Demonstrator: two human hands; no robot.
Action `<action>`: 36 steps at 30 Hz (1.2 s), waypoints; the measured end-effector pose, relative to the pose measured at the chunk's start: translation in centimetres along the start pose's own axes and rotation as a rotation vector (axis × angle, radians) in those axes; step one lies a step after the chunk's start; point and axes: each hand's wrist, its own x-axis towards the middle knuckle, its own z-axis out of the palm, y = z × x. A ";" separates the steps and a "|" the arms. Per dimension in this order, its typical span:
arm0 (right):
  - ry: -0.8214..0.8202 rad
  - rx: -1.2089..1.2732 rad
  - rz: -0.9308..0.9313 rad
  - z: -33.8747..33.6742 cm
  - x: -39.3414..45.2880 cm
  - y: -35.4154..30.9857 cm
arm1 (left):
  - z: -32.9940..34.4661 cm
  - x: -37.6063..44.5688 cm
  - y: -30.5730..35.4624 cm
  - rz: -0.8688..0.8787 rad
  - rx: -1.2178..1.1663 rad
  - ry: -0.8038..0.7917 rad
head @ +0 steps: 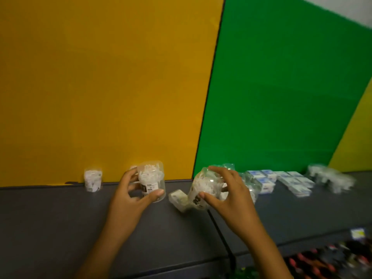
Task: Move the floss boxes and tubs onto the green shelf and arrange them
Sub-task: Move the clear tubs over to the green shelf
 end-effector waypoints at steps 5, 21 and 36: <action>0.031 -0.045 0.051 -6.0 -3.7 3.9 | 6.0 -4.1 1.6 0.010 -0.027 -0.030; -0.080 -0.020 0.076 -9.2 -5.2 10.8 | 14.5 -5.2 -0.1 -0.012 0.082 -0.076; -0.273 0.040 0.022 -4.3 -2.5 13.8 | 13.7 -2.7 -3.5 -0.064 0.161 -0.033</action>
